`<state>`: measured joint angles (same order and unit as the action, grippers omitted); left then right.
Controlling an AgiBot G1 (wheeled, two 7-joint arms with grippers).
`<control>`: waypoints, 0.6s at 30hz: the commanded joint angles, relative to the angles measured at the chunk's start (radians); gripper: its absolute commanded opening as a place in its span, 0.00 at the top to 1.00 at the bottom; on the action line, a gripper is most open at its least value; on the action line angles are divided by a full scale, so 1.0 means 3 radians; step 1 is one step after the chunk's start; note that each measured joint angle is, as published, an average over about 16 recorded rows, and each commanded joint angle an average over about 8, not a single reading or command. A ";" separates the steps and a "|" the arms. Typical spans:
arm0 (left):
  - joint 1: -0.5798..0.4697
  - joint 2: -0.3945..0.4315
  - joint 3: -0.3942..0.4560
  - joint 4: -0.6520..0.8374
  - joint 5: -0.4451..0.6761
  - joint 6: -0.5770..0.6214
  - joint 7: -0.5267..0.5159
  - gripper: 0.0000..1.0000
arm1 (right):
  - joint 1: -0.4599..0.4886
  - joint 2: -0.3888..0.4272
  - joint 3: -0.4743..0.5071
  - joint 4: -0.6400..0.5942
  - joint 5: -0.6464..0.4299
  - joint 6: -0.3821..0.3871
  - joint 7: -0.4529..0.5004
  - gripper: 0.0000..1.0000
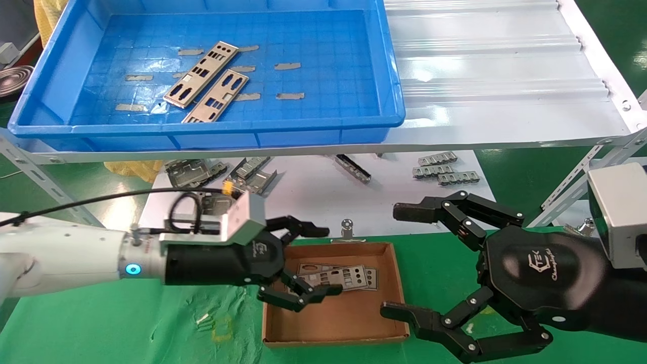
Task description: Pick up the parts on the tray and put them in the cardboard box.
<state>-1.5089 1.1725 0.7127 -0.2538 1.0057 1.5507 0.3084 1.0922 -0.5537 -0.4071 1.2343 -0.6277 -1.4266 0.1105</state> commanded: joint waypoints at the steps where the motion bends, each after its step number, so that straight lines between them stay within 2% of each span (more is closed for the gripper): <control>1: 0.0052 -0.0068 -0.0052 -0.0124 -0.0033 -0.0007 -0.0060 0.00 | 0.0000 0.0000 0.0000 0.0000 0.0000 0.0000 0.0000 0.00; 18: 0.0517 -0.0668 -0.0515 -0.1226 -0.0327 -0.0065 -0.0590 0.00 | 0.0000 0.0000 0.0000 0.0000 0.0000 0.0000 0.0000 0.00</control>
<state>-1.3538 0.9720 0.5580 -0.6218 0.9075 1.5311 0.1312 1.0922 -0.5537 -0.4071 1.2343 -0.6277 -1.4266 0.1104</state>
